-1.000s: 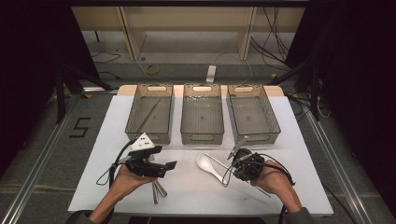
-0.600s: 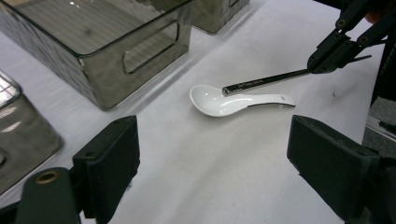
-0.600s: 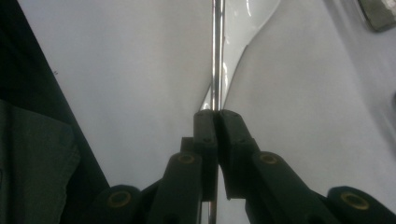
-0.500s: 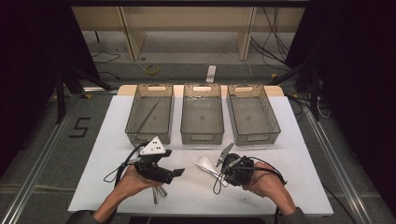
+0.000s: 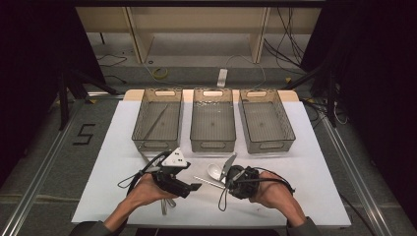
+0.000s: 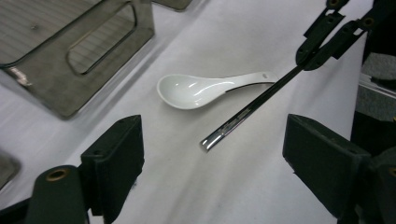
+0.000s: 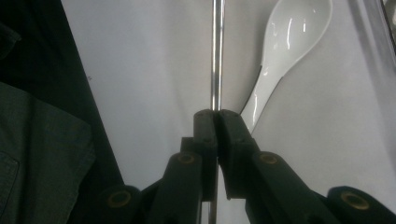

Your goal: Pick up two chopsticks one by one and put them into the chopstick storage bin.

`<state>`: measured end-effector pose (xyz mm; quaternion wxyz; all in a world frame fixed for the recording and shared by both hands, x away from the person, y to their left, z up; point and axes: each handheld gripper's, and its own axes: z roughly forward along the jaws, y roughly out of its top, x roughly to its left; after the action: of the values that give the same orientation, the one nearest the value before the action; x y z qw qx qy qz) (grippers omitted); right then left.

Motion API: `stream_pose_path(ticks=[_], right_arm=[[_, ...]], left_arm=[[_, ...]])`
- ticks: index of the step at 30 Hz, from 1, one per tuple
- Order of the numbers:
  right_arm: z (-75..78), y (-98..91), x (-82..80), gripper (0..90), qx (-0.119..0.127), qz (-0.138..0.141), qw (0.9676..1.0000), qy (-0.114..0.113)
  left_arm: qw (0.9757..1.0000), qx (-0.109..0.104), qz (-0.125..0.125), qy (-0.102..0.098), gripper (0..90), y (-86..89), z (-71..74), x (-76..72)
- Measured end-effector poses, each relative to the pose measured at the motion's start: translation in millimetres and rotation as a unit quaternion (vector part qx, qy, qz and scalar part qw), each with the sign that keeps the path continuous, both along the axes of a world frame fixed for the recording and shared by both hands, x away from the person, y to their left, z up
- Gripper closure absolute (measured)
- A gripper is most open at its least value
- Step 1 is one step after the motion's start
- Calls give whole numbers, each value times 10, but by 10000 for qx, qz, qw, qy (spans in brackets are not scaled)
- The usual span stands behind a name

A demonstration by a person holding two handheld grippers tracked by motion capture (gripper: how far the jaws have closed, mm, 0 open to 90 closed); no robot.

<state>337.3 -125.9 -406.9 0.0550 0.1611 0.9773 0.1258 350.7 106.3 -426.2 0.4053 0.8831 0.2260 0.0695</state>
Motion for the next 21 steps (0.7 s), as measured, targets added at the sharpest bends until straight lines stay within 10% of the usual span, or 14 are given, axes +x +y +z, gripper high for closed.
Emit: stream_pose_path(ticks=[21], right_arm=[[23,145,-58,866,-102,466,9989,-4]], left_arm=[[9935,684,-899,-143,395,-246,-85,-118]])
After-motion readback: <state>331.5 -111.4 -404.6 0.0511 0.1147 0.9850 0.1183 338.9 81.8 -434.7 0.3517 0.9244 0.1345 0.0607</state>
